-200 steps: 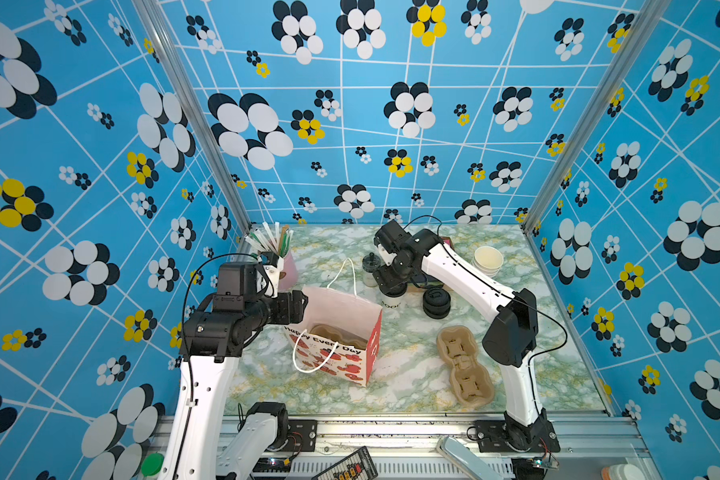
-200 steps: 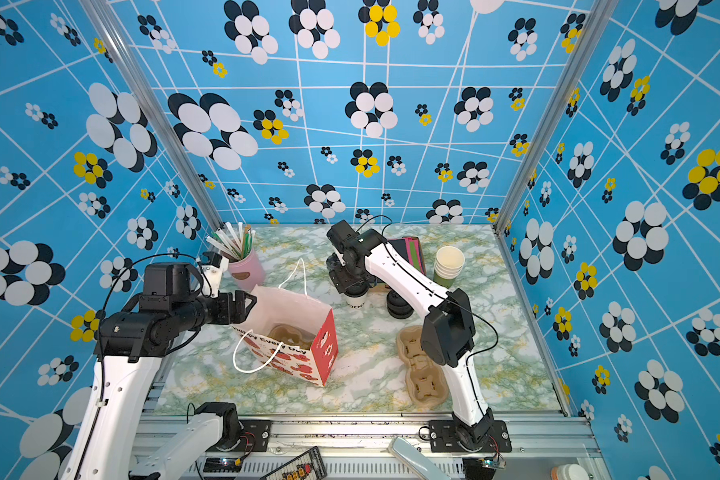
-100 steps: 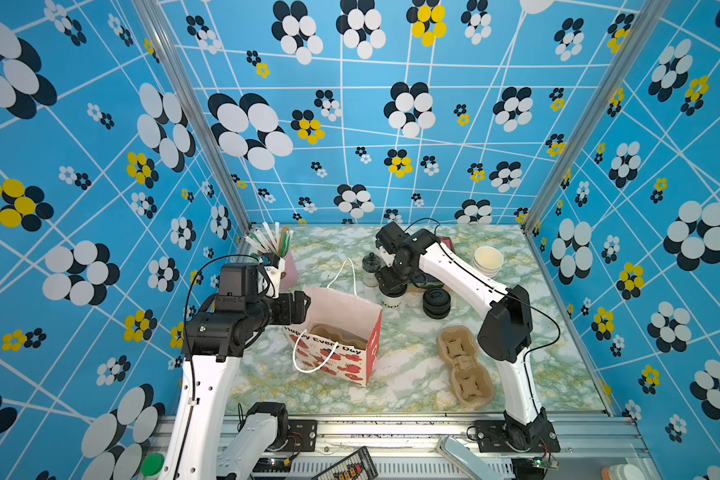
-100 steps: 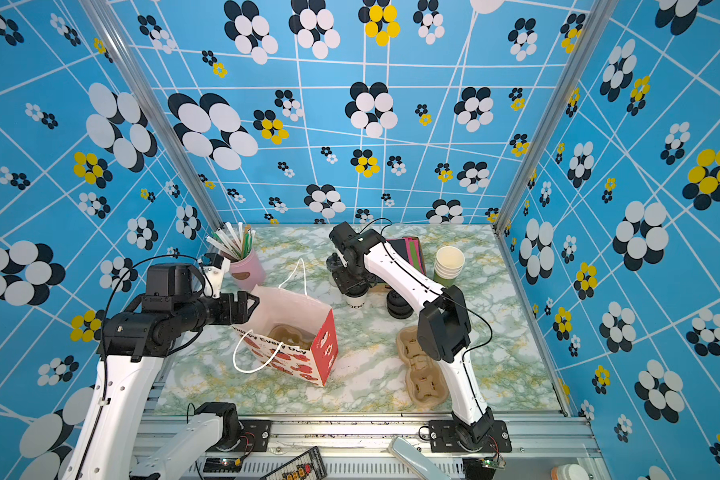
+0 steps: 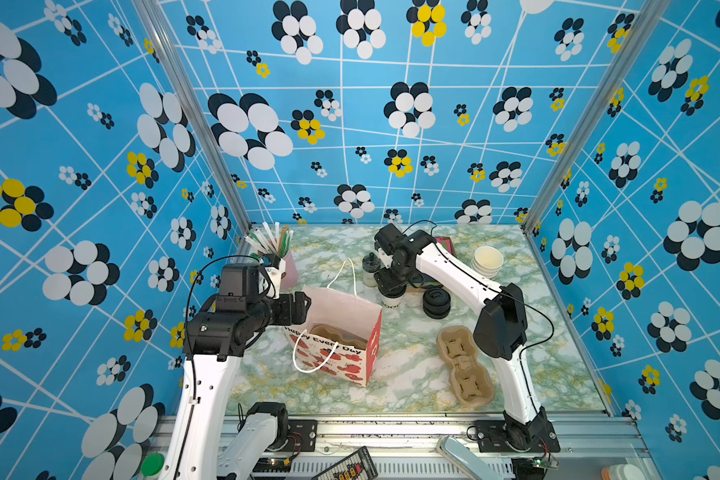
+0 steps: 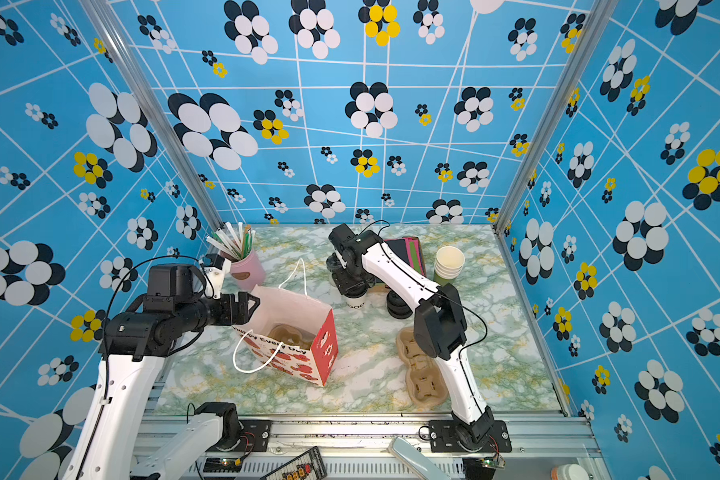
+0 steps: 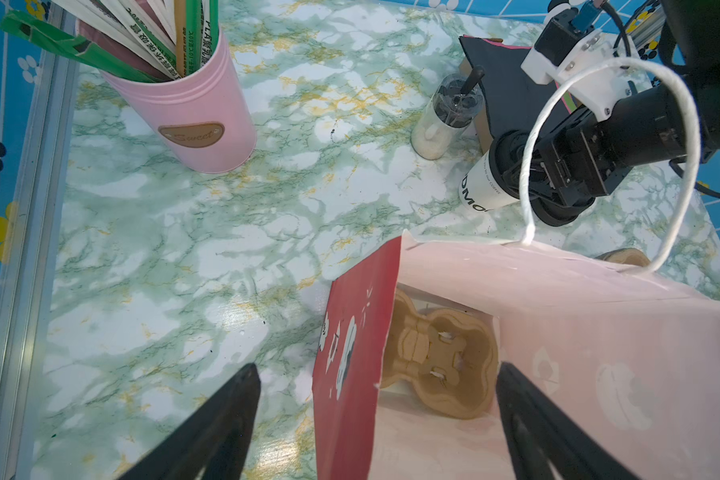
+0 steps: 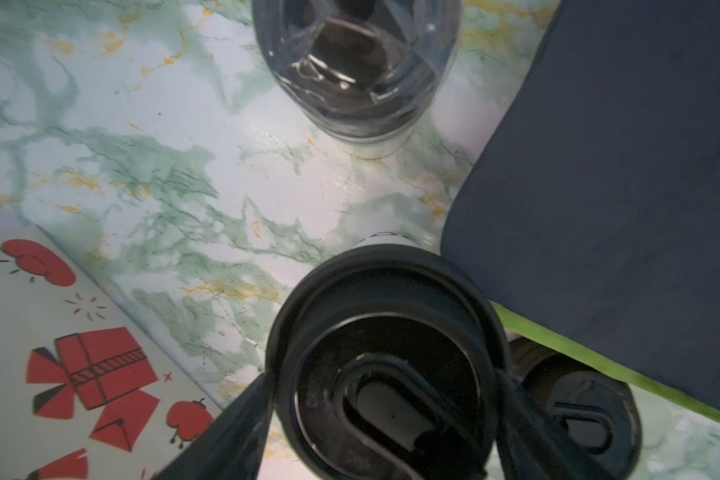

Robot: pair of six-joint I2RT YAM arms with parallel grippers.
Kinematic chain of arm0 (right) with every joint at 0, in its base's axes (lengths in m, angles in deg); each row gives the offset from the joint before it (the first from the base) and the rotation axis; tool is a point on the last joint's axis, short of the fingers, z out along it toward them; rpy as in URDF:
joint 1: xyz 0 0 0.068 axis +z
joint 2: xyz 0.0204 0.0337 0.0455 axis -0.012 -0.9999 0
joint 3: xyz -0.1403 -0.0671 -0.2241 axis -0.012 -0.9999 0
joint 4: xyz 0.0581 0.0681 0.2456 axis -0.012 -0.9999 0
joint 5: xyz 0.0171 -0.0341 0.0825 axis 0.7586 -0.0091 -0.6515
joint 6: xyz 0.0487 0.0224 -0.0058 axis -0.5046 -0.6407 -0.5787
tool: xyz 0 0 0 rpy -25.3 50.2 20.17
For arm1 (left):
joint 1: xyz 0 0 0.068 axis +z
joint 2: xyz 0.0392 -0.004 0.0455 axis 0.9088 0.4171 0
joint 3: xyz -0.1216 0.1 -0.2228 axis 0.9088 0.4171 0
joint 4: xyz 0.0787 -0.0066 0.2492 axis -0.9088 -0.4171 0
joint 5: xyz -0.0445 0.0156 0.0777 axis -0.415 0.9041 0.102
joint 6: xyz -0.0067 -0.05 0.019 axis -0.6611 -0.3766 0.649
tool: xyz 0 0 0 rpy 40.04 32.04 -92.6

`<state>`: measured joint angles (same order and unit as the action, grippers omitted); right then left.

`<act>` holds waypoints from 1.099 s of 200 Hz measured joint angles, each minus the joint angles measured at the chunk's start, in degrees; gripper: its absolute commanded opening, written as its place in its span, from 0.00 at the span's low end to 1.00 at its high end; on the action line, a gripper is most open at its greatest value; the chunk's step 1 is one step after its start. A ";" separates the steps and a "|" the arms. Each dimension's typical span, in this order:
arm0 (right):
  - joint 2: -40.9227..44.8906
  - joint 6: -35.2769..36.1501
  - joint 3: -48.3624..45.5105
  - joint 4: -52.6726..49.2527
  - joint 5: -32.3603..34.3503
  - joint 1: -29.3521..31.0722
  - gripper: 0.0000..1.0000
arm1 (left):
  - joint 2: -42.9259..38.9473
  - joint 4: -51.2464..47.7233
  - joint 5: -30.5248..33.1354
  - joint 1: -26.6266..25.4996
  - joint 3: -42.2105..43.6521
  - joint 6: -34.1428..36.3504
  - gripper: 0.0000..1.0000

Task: Pack the takeout coffee
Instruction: 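Close the right gripper on the black lid of the coffee cup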

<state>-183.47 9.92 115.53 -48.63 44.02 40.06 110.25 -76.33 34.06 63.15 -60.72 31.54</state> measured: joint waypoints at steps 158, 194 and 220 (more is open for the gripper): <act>-0.39 -0.33 0.11 0.20 0.02 -0.46 0.68 | 0.00 0.09 -0.26 0.00 0.55 0.00 0.87; 0.07 -0.33 0.09 -0.09 0.22 -0.46 0.67 | 0.00 0.07 -0.39 0.00 0.66 0.04 0.77; 1.53 -0.33 0.09 -0.15 0.24 -0.46 0.67 | 0.00 0.04 -0.37 0.00 0.68 0.07 0.70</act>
<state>-181.94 9.59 115.62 -48.78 44.26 39.60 110.25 -76.28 33.68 63.15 -60.04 31.61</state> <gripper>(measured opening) 0.691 0.733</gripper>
